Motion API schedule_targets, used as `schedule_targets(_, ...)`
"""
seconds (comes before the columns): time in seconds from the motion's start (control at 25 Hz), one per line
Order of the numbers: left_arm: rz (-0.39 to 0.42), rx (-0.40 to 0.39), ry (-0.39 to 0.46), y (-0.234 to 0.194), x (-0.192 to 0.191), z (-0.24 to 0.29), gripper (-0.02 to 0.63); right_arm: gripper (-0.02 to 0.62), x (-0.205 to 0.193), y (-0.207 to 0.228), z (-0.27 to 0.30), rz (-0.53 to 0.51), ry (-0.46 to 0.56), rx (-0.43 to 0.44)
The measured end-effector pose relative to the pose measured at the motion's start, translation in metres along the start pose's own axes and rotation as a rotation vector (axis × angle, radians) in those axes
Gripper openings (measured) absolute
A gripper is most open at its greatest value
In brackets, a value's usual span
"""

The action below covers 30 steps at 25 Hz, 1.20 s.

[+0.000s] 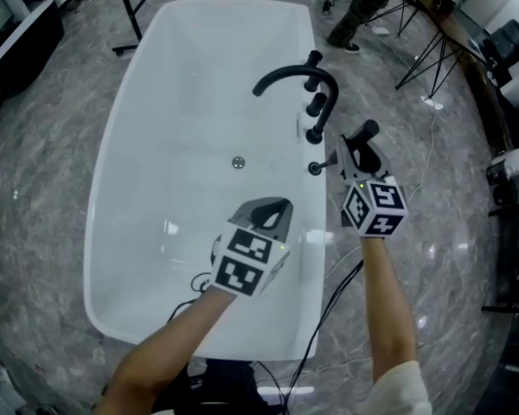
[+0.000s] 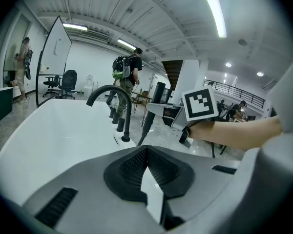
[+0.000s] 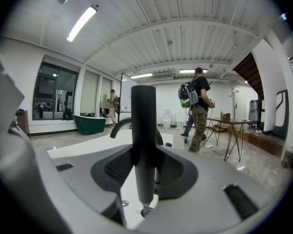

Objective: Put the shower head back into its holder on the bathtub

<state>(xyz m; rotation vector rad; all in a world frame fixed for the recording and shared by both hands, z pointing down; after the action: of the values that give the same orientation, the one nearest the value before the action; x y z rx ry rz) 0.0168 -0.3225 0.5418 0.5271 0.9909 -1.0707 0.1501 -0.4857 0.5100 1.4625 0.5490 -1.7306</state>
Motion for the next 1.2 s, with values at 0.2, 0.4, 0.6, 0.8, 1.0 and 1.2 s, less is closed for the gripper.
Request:
schedule_targets(0.2,0.000,-0.001,-0.009,-0.003,-0.008,0.011,0.008,0.146,-0.022,0.008,0.012,0.012,-0.023,-0.002)
schedule_targets(0.4,-0.010,-0.001,-0.015,-0.005,-0.014,0.023,0.008,0.146,-0.041,0.016,0.020,0.026,-0.046,-0.004)
schedule_targets(0.6,-0.005,-0.014,-0.026,-0.005,-0.022,0.032,0.008,0.146,-0.057,0.022,0.029,0.037,-0.059,-0.004)
schedule_targets(0.8,-0.024,-0.008,-0.049,-0.008,-0.039,0.038,0.007,0.146,-0.075,0.026,0.039,0.051,-0.072,-0.004)
schedule_targets(1.0,-0.039,0.000,-0.066,-0.010,-0.053,0.041,0.008,0.146,-0.091,0.032,0.046,0.065,-0.073,-0.017)
schedule_targets(1.2,-0.048,0.010,-0.084,-0.010,-0.059,0.041,0.008,0.146,-0.099,0.033,0.048,0.066,-0.074,-0.015)
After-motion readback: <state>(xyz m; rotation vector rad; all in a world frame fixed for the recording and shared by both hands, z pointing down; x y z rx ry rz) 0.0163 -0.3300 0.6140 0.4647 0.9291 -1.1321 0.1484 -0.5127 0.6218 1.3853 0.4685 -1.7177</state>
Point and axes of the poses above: the fingertips, and each gripper's own axes: z forward along the fingers, y to its right, x out of its top, the point moved 7 cm from there along -z, backward along the fingers, and after that the axes turned 12 degrees about z, right-handed, at the moved point
